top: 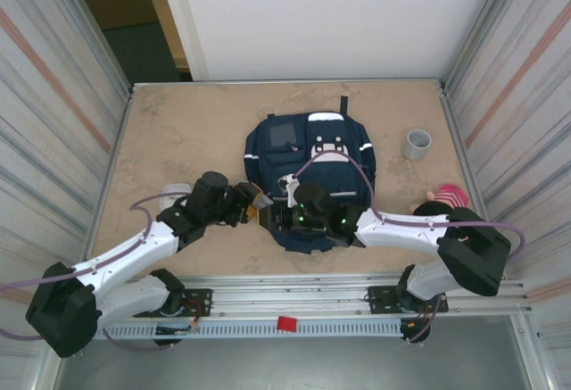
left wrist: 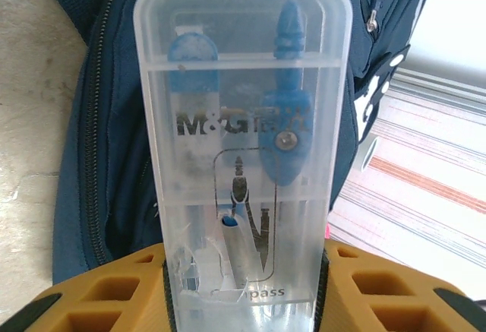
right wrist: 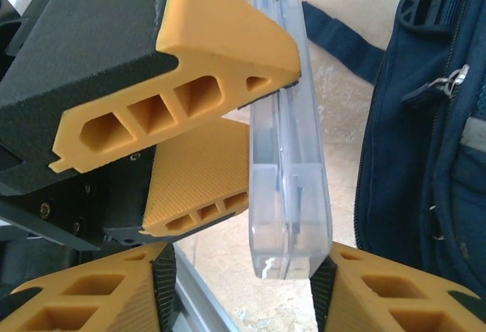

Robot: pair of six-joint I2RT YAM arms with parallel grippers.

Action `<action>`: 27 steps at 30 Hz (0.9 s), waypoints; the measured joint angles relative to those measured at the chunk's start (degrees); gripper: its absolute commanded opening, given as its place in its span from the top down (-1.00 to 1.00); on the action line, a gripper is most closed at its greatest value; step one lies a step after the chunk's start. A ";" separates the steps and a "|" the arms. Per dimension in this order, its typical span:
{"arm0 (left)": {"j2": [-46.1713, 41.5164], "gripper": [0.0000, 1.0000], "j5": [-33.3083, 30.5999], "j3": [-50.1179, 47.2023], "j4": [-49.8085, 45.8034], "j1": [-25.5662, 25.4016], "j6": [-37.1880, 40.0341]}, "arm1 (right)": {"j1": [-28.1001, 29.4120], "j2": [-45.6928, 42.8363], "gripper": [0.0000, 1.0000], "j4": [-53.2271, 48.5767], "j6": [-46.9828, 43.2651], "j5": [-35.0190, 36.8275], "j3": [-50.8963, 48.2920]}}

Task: Pack the student bag

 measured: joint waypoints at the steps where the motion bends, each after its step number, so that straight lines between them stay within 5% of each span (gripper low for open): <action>1: 0.00 0.28 0.28 -0.04 0.35 0.00 -0.04 | -0.07 0.00 0.14 0.04 0.02 0.37 0.00; 12: 0.92 0.21 1.88 -0.11 4.13 -0.02 -0.44 | -0.61 0.00 0.59 0.02 -0.50 4.39 0.04; 27: -4.22 -0.49 -1.92 -3.06 2.58 -2.64 1.77 | -1.38 -3.93 0.71 -6.60 -3.63 2.86 0.52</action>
